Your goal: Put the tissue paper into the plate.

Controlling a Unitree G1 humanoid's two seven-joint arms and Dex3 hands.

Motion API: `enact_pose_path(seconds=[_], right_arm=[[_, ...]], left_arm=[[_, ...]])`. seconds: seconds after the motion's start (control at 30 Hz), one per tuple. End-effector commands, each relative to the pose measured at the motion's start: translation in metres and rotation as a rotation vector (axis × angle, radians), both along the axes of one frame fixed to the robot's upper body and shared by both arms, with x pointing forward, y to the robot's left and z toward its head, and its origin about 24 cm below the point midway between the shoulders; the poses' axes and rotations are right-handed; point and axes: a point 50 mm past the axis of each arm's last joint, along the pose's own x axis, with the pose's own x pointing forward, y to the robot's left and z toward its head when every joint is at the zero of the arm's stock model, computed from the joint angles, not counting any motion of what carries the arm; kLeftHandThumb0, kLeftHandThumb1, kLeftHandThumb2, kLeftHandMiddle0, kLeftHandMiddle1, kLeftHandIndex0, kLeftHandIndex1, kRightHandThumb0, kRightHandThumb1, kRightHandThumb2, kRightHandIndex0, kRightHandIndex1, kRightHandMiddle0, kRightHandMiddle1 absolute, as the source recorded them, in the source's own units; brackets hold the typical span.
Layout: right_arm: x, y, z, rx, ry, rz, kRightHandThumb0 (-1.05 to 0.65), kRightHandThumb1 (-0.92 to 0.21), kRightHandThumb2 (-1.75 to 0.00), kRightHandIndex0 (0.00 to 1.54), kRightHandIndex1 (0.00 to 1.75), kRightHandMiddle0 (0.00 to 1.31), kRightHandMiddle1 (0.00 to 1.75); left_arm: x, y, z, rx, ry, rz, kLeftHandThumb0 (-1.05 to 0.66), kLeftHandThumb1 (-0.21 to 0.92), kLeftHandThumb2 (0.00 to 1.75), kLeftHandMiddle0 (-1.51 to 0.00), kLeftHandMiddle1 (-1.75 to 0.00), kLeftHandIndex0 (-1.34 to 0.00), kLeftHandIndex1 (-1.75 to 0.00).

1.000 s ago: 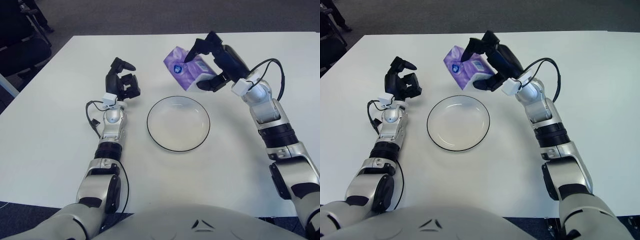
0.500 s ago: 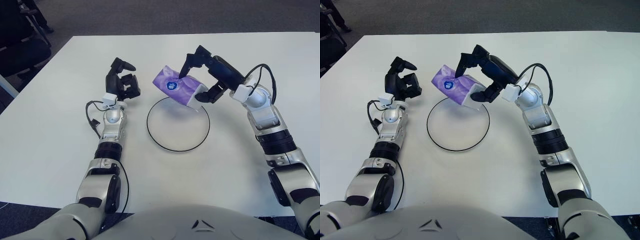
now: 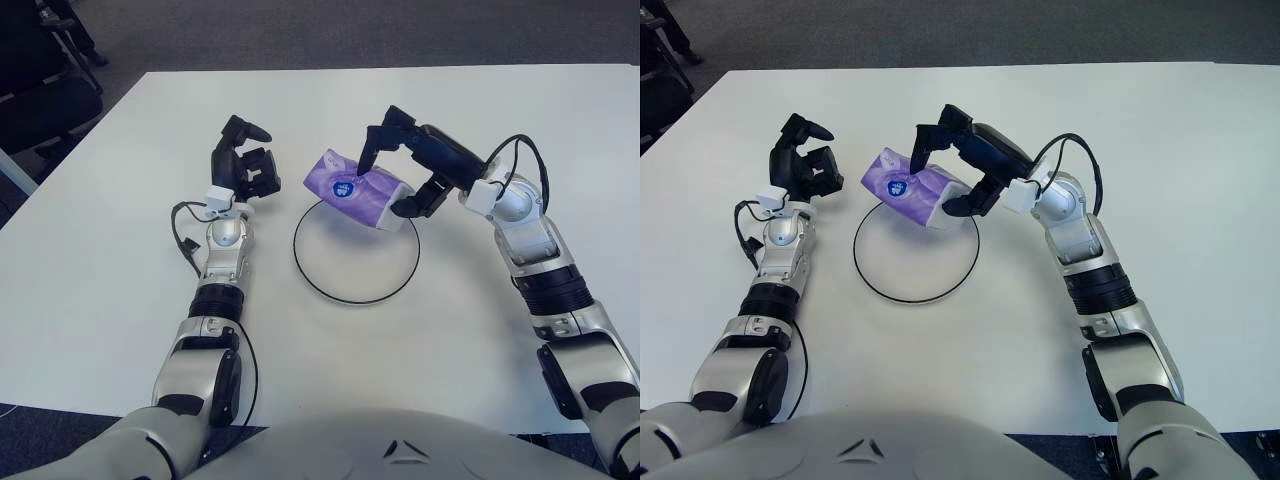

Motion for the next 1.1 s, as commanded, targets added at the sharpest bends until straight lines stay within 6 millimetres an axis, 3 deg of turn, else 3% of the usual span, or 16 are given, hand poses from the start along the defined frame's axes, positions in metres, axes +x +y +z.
enact_pose_path(seconds=[0.0,0.47,0.53,0.63,0.73,0.8,0.9,0.97,1.07], right_arm=[[-0.0071,0.0033,-0.0021,-0.034,-0.004,0.06,0.56,-0.11,-1.57,0.78,1.75,1.02,1.75],[-0.0083,0.005,-0.0089,-0.157,0.025,0.128,0.53,-0.16,-1.51,0.74,1.75,0.96,1.75],[-0.0098,0.0039,-0.0074,-0.206,0.031,0.13,0.52,-0.19,-1.47,0.71,1.75,0.86,1.75],[-0.0107,0.0029,-0.0063,-0.295,0.048,0.139,0.21,-0.22,-1.39,0.69,1.75,0.69,1.6],[-0.0106,0.0024,-0.0066,-0.348,0.055,0.158,0.07,-0.43,-1.12,0.52,1.75,0.48,1.56],[-0.0106,0.0025,-0.0066,-0.364,0.053,0.174,-0.19,-0.65,-0.81,0.22,1.62,0.4,1.61],[-0.0086,0.0024,-0.0076,-0.376,0.049,0.198,-0.32,-0.39,-1.02,0.08,1.38,0.13,1.48],[-0.0068,0.0016,-0.0076,-0.398,0.029,0.216,-0.39,-0.33,-1.05,0.04,1.22,0.07,1.38],[-0.0045,-0.0003,-0.0065,-0.422,0.01,0.229,-0.57,-0.38,-0.95,0.01,0.97,0.02,1.11]], left_arm=[[-0.0406,-0.0009,-0.0796,-0.059,0.294,0.029,-0.47,0.36,1.26,-1.33,-1.75,-0.58,-1.75],[-0.0405,-0.0008,-0.0794,-0.057,0.291,0.031,-0.46,0.37,1.26,-1.32,-1.75,-0.57,-1.75],[-0.0405,-0.0008,-0.0795,-0.058,0.292,0.033,-0.46,0.37,1.26,-1.32,-1.75,-0.57,-1.75],[-0.0405,-0.0007,-0.0797,-0.059,0.296,0.036,-0.46,0.37,1.26,-1.32,-1.75,-0.57,-1.75],[-0.0407,-0.0008,-0.08,-0.058,0.3,0.04,-0.46,0.37,1.26,-1.31,-1.75,-0.57,-1.75],[-0.0407,-0.0009,-0.08,-0.059,0.3,0.04,-0.47,0.37,1.26,-1.31,-1.75,-0.58,-1.75],[-0.0407,-0.0011,-0.08,-0.061,0.3,0.039,-0.47,0.36,1.26,-1.31,-1.75,-0.58,-1.75],[-0.0408,-0.0014,-0.0795,-0.06,0.295,0.043,-0.47,0.36,1.26,-1.31,-1.75,-0.58,-1.75],[-0.0409,-0.0019,-0.079,-0.055,0.292,0.049,-0.47,0.35,1.27,-1.32,-1.75,-0.59,-1.75]])
